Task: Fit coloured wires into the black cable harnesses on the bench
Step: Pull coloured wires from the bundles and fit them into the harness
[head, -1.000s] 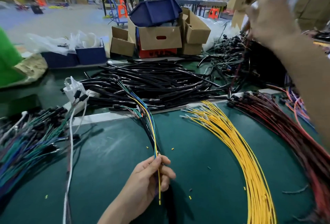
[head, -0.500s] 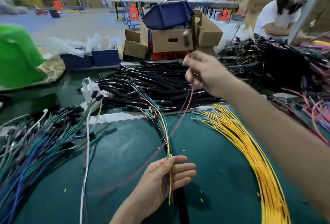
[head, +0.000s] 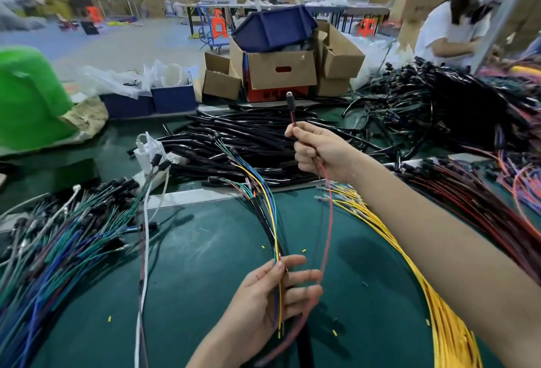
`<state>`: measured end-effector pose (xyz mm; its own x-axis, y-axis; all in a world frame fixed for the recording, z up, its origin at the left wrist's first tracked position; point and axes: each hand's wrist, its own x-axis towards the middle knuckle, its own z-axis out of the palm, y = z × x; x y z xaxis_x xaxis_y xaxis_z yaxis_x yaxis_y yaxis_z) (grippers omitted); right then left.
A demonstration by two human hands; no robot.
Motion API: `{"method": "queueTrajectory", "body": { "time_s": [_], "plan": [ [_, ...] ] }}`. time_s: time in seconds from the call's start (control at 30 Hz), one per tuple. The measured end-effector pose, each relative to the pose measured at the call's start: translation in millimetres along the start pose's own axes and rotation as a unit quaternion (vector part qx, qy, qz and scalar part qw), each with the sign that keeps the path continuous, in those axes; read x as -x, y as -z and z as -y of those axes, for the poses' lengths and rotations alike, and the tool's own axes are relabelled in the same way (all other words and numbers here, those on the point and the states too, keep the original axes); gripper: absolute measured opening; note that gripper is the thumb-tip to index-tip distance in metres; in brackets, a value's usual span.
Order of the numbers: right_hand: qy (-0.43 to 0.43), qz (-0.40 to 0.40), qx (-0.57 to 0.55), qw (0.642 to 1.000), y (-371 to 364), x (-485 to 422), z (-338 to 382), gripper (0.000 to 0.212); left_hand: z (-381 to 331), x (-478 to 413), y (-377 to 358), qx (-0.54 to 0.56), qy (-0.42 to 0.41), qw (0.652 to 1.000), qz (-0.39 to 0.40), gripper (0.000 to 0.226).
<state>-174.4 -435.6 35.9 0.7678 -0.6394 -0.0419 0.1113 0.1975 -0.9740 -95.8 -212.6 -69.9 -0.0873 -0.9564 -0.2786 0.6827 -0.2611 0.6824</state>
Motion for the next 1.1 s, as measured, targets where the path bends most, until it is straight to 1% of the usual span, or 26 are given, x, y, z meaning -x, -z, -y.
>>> {"method": "queueTrajectory", "body": {
  "time_s": [0.07, 0.13, 0.2, 0.3, 0.37, 0.4, 0.47, 0.53, 0.63, 0.67, 0.7, 0.73, 0.77, 0.8, 0.83, 0.9, 0.93, 0.97, 1.0, 1.07, 1.1],
  "plan": [
    [0.002, 0.004, 0.025, 1.000, -0.2, 0.0, -3.5, 0.021, -0.8, 0.6, 0.8, 0.006, 0.011, 1.000, 0.012, 0.032],
    [0.005, -0.005, 0.088, 0.996, -3.7, -2.0, -9.2, 0.021, -1.2, 0.7, 2.6, 0.006, 0.026, 0.999, 0.029, 0.032],
    [0.028, -0.026, 0.168, 0.985, -9.8, -5.6, -14.9, 0.019, -1.1, 1.6, 3.1, 0.007, 0.036, 0.998, 0.046, 0.033],
    [0.088, -0.052, 0.285, 0.953, -22.3, -14.6, -19.9, 0.015, 1.7, 0.2, 6.1, -0.008, 0.043, 0.998, 0.047, 0.036],
    [0.113, -0.074, 0.365, 0.921, -30.3, -23.4, -20.3, 0.015, 2.8, -1.8, 10.0, -0.012, 0.045, 0.998, 0.047, 0.039],
    [0.116, -0.083, 0.399, 0.906, -35.2, -28.9, -18.7, 0.015, 2.6, -2.8, 11.4, -0.012, 0.041, 0.998, 0.051, 0.044],
    [0.118, -0.104, 0.437, 0.886, -43.5, -40.2, -15.4, 0.016, 4.2, -6.1, 13.9, 0.017, 0.031, 0.998, 0.055, 0.065],
    [0.120, -0.151, 0.446, 0.874, -49.0, -48.6, -11.3, 0.017, 7.5, -10.4, 18.1, 0.030, 0.029, 0.997, 0.065, 0.071],
    [0.107, -0.210, 0.439, 0.867, -48.2, -53.6, -8.6, 0.018, 9.7, -14.1, 19.5, 0.040, 0.028, 0.996, 0.075, 0.066],
    [0.099, -0.216, 0.421, 0.875, -46.8, -52.5, -7.2, 0.018, 8.0, -14.0, 20.9, 0.049, 0.028, 0.995, 0.085, 0.060],
    [0.084, -0.218, 0.397, 0.887, -41.3, -48.9, -5.3, 0.020, 7.7, -15.2, 21.3, 0.059, 0.030, 0.994, 0.085, 0.047],
    [0.063, -0.219, 0.383, 0.895, -32.0, -43.8, -2.7, 0.024, 8.3, -17.0, 23.7, 0.075, 0.031, 0.994, 0.080, 0.022],
    [0.039, -0.222, 0.388, 0.894, -19.0, -37.2, 0.8, 0.029, 8.3, -19.6, 26.4, 0.083, 0.026, 0.994, 0.065, 0.016],
    [0.017, -0.233, 0.412, 0.881, -0.9, -28.5, 5.4, 0.031, 11.3, -23.6, 31.5, 0.091, 0.032, 0.994, 0.060, 0.038],
    [-0.003, -0.255, 0.441, 0.860, 21.6, -18.4, 10.4, 0.031, 13.3, -23.5, 34.3, 0.105, 0.042, 0.991, 0.067, 0.050],
    [-0.037, -0.333, 0.472, 0.815, 74.8, 11.4, 24.3, 0.024, 12.9, -24.6, 30.2, 0.155, 0.045, 0.983, 0.090, 0.052],
    [-0.055, -0.376, 0.484, 0.788, 104.2, 29.6, 31.3, 0.023, 14.6, -22.8, 26.4, 0.182, 0.046, 0.975, 0.119, 0.053],
    [-0.077, -0.416, 0.501, 0.755, 133.8, 49.4, 36.9, 0.023, 14.7, -23.8, 25.1, 0.188, 0.037, 0.967, 0.167, 0.056],
    [-0.107, -0.454, 0.522, 0.714, 160.8, 71.4, 40.2, 0.024, 16.3, -25.2, 24.1, 0.192, 0.029, 0.962, 0.192, 0.061],
    [-0.170, -0.518, 0.551, 0.632, 206.1, 117.0, 35.7, 0.027, 20.1, -29.6, 23.8, 0.199, 0.014, 0.954, 0.225, 0.068],
    [-0.201, -0.543, 0.555, 0.598, 223.9, 140.4, 27.4, 0.031, 18.9, -30.9, 24.8, 0.205, 0.017, 0.950, 0.233, 0.069]
  ]
}}
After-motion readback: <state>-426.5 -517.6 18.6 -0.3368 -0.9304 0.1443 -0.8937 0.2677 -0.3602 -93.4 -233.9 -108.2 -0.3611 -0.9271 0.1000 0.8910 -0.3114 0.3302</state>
